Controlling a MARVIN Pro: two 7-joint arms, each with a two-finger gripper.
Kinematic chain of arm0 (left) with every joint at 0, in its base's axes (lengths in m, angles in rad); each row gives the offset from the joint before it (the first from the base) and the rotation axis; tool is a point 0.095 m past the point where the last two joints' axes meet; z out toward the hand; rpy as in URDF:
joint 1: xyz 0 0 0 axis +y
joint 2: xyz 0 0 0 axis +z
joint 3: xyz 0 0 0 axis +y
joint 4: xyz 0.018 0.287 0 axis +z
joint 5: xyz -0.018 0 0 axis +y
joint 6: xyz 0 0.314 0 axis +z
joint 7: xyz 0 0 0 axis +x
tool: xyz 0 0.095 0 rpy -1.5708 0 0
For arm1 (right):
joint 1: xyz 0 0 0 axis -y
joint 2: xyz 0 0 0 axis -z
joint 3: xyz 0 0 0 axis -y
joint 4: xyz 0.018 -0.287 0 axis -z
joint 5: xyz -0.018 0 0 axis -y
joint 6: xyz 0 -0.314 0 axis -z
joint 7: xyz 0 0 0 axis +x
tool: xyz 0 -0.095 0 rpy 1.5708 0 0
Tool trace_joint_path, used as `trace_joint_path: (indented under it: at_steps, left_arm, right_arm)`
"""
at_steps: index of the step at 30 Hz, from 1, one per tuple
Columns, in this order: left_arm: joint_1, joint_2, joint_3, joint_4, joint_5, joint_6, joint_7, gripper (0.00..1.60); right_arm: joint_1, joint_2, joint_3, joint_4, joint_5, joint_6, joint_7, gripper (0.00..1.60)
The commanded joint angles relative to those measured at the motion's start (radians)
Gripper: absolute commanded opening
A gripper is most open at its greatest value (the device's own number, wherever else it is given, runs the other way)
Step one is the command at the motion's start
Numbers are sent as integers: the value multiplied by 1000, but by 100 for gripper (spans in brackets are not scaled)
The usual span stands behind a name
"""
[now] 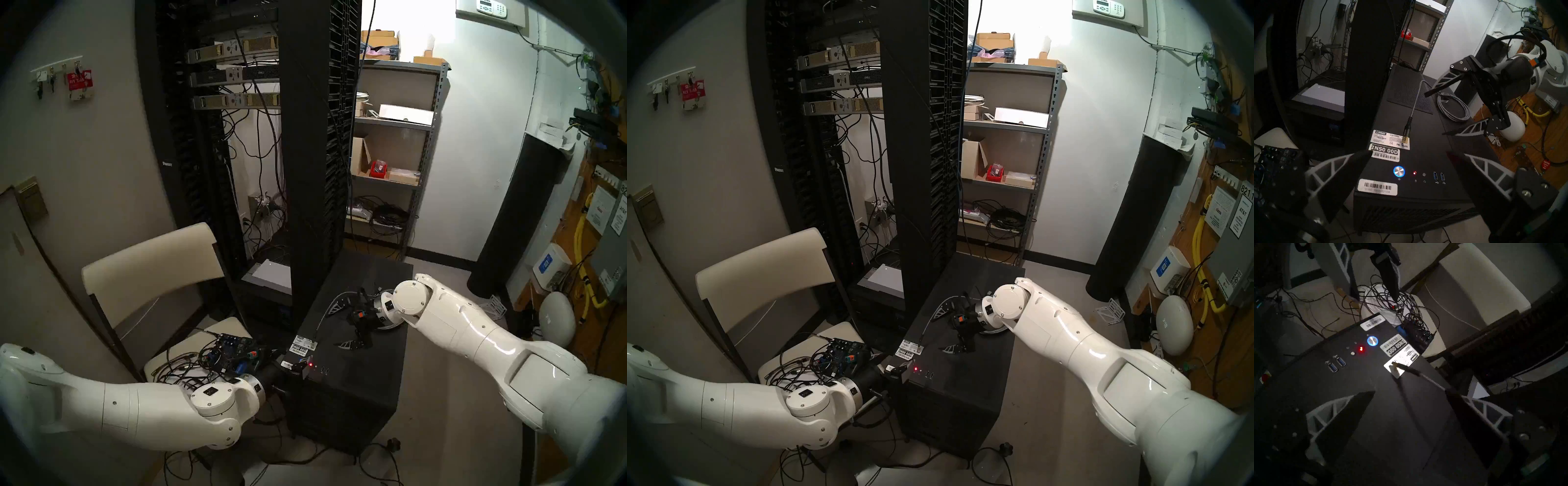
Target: Insert the cable into the workstation's USB slot
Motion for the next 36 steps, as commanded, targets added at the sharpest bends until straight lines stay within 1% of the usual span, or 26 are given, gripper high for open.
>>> trace_joint_path:
  at_steps: [1, 2, 4, 9, 18, 21, 24, 27, 34, 36]
  left_arm:
    - [-7, 1, -8, -4, -2, -3, 1, 160]
    - [-7, 1, -8, -4, -2, -3, 1, 160]
    - [-7, 1, -8, -4, -2, -3, 1, 160]
    - [-7, 1, -7, -4, -2, -3, 1, 160]
    - [-7, 1, -7, -4, -2, -3, 1, 160]
    - [-7, 1, -7, -4, -2, -3, 1, 160]
    - [-7, 1, -7, -4, -2, -3, 1, 160]
    - [-7, 1, -8, -4, -2, -3, 2, 160]
    - [-7, 1, -7, -4, -3, -3, 2, 160]
    - [-7, 1, -7, -4, -3, -3, 2, 160]
  right_arm:
    - [69, -62, -12, 46, -28, -36, 7, 160]
    - [75, -69, -21, 60, -54, -38, -7, 160]
    - [85, -90, -25, 99, -64, -50, -11, 160]
    - [104, -118, -44, 148, -117, -65, -41, 160]
    - [126, -152, -35, 202, -130, -95, -65, 160]
    - [130, -157, -31, 213, -129, -110, -55, 160]
    - [128, -155, -25, 207, -117, -120, -34, 152]
    - [127, -156, -24, 207, -115, -125, -25, 160]
    - [161, -209, -54, 289, -183, -132, -53, 160]
    - [165, -215, -64, 295, -205, -130, -65, 154]
